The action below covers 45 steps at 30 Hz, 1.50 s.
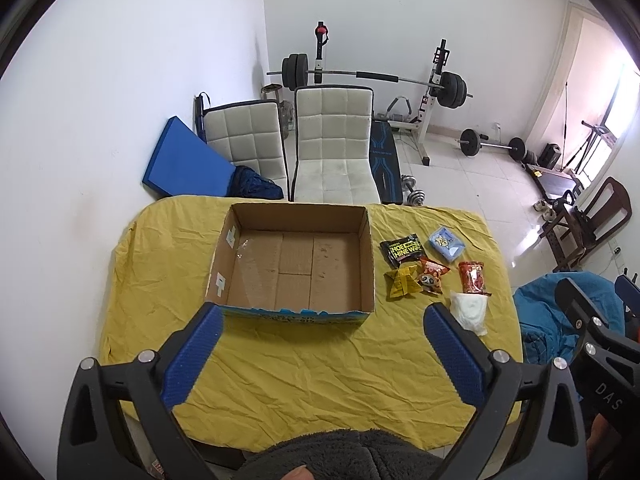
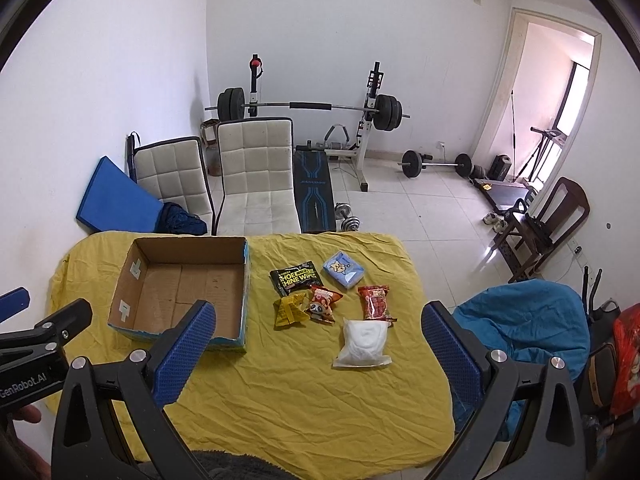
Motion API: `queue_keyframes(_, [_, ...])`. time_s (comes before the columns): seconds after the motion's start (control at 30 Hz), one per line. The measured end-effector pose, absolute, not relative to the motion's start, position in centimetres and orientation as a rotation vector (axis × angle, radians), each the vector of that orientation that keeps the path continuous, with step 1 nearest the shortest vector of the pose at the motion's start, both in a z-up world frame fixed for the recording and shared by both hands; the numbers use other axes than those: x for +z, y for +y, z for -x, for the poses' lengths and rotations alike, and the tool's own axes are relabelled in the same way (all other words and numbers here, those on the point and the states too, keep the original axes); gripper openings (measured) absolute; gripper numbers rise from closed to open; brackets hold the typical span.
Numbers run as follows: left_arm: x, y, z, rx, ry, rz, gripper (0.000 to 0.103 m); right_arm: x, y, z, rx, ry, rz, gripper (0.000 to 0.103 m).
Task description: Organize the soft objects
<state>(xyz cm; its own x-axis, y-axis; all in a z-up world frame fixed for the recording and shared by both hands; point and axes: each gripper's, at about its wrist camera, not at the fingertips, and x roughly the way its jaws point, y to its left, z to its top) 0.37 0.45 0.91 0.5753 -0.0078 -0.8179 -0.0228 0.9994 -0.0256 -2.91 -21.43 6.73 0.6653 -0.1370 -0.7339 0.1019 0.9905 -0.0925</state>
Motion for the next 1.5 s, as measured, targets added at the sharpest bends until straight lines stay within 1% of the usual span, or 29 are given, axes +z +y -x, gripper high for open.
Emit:
queue_keyframes(0.73, [1.0, 0.6, -0.2, 0.021, 0.95, 0.041, 0.103, 6.7, -21.6, 2.8, -0.142, 0.829, 0.04, 0.103])
queue_keyframes(1.13, [0.1, 0.3, -1.0, 0.016, 0.982, 0.058, 0.103, 6.3, -21.7, 2.6, -0.144, 0.842, 0.034, 0.103])
queue_keyframes(1.33, [-1.6, -0.4, -2.9, 0.014, 1.025, 0.062, 0.103, 5.2, -22.3, 1.4, -0.153, 0.877, 0.012, 0.103])
queue_keyframes(1.5, [-4.0, -1.9, -6.1, 0.004, 1.062, 0.065, 0.103, 2.4, -25.3, -1.1, -0.207, 0.938, -0.025, 0.103])
